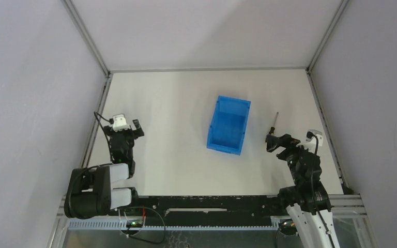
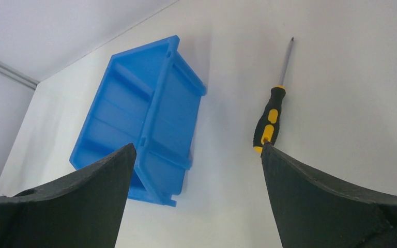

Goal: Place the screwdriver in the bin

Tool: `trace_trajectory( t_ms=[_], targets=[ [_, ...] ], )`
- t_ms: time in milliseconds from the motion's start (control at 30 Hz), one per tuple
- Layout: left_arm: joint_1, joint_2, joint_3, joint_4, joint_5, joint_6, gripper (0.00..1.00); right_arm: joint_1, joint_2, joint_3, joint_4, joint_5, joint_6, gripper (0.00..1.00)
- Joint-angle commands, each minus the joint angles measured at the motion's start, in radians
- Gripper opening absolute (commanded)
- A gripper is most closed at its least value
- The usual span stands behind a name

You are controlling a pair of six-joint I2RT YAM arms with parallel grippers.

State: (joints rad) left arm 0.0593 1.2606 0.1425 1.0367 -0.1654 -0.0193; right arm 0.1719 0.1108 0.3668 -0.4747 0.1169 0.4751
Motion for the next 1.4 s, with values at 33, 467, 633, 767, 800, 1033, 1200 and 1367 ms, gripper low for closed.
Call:
trace_trajectory(
  t_ms=[33, 467, 633, 767, 800, 1033, 1200, 1367],
  targets=[
    [0.000, -0.001, 0.048, 0.026, -0.008, -0.005, 1.00, -0.002, -0.011, 0.074, 0.077, 0.031, -0.007, 1.00],
    [0.001, -0.001, 0.048, 0.026, -0.009, -0.005, 1.00, -0.007, 0.746, 0.940, -0.218, 0.157, -0.172, 0.99],
    [0.001, -0.001, 0.049, 0.026, -0.008, -0.006, 1.00, -0.145, 1.168, 1.259, -0.517, -0.023, -0.197, 0.98],
    [0.001, -0.002, 0.047, 0.026, -0.009, -0.005, 1.00, -0.220, 1.349, 1.191, -0.510, -0.106, -0.189, 0.90],
    [0.001, -0.001, 0.049, 0.026, -0.008, -0.006, 1.00, -0.225, 1.387, 1.149, -0.486, -0.121, -0.186, 0.88],
    [0.001, -0.001, 0.049, 0.026, -0.008, -0.006, 1.00, -0.233, 1.632, 0.901, -0.305, -0.150, -0.174, 0.73],
    [0.001, -0.001, 0.048, 0.026, -0.008, -0.005, 1.00, -0.223, 1.741, 0.842, -0.234, -0.169, -0.178, 0.66],
    [0.001, -0.001, 0.048, 0.026, -0.009, -0.005, 1.00, -0.222, 1.801, 0.836, -0.224, -0.145, -0.187, 0.38]
  ],
)
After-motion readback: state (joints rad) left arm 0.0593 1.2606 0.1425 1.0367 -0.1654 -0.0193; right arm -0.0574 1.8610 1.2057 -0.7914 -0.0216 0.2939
